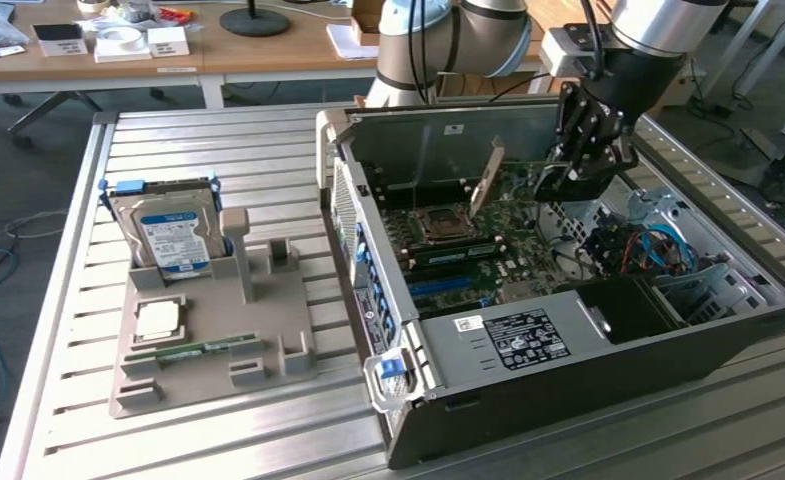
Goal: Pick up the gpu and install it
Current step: 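Insert the gpu into the slot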
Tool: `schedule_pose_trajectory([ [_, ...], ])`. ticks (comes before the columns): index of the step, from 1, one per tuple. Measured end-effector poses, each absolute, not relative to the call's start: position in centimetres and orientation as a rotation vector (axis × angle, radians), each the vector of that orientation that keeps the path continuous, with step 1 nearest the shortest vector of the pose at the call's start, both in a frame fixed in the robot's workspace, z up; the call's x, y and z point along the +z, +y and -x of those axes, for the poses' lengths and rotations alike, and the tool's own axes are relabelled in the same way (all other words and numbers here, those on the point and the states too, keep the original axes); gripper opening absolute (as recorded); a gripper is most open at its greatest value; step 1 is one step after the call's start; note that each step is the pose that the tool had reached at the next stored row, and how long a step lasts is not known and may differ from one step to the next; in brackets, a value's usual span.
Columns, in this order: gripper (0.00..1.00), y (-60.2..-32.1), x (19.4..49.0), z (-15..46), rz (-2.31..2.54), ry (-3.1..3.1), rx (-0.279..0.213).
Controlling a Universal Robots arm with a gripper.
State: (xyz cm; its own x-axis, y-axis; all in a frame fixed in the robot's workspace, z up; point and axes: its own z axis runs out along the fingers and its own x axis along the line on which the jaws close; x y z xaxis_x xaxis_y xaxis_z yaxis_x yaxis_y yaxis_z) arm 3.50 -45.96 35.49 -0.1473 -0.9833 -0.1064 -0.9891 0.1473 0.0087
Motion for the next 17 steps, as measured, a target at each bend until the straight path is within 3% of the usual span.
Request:
schedule_pose_trajectory([
  [17, 0.27, -45.96, 35.25, -3.29, 2.026, 2.300, 0.118],
])
